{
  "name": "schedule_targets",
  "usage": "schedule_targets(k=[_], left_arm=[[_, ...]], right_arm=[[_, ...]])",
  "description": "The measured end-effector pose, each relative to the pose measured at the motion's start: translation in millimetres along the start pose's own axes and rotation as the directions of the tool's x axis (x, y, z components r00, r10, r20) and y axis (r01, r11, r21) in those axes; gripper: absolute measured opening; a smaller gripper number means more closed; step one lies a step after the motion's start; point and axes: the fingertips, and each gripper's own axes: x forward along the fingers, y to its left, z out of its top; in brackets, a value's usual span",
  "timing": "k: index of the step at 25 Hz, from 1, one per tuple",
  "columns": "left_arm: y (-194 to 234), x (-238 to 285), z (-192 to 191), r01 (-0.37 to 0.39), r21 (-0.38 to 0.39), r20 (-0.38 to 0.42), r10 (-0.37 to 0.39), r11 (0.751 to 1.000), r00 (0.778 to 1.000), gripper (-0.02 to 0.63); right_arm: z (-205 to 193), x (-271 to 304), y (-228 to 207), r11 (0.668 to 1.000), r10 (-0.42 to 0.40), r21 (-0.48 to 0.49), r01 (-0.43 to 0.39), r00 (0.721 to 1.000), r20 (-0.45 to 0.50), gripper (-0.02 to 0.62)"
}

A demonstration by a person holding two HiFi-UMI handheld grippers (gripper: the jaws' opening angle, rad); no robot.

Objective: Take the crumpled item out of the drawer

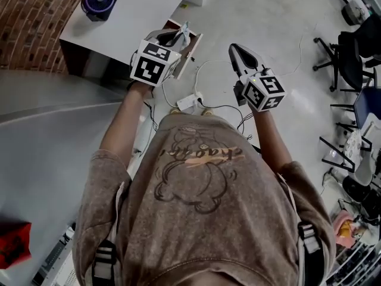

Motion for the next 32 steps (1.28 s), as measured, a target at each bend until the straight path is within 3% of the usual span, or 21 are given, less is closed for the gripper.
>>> schedule_targets(k=[5,12,21,32], left_arm=[[-13.2,-18.2,21.6,0.058,-0.05,0.14,-0.05,0.997,0.989,0.031],[-20.7,-31.8,27.8,0.108,-0.138,0.294,-0.064,0.985,0.954,0.029],[-21.3,-35.1,10.2,0.096,-0.185,0.358,-0.024,0.978,0.933,0.029],[-17.0,-43.3,-8.7,0.072,-0.224,0.379,0.019,0.972,0.925,0.03]], right_arm=[[13.1,-9.4,-0.1,0.999,-0.015,-0.031,0.016,0.999,0.032,-0.003],[6.3,-18.0,-2.8,0.998,-0.056,-0.005,0.057,0.997,0.059,-0.003],[-10.4,-24.8,2.6,0.999,-0.04,0.013,0.039,0.997,0.06,-0.003],[-23.2,-29.3,8.7,1.0,-0.013,0.006,0.012,0.999,0.05,-0.003]])
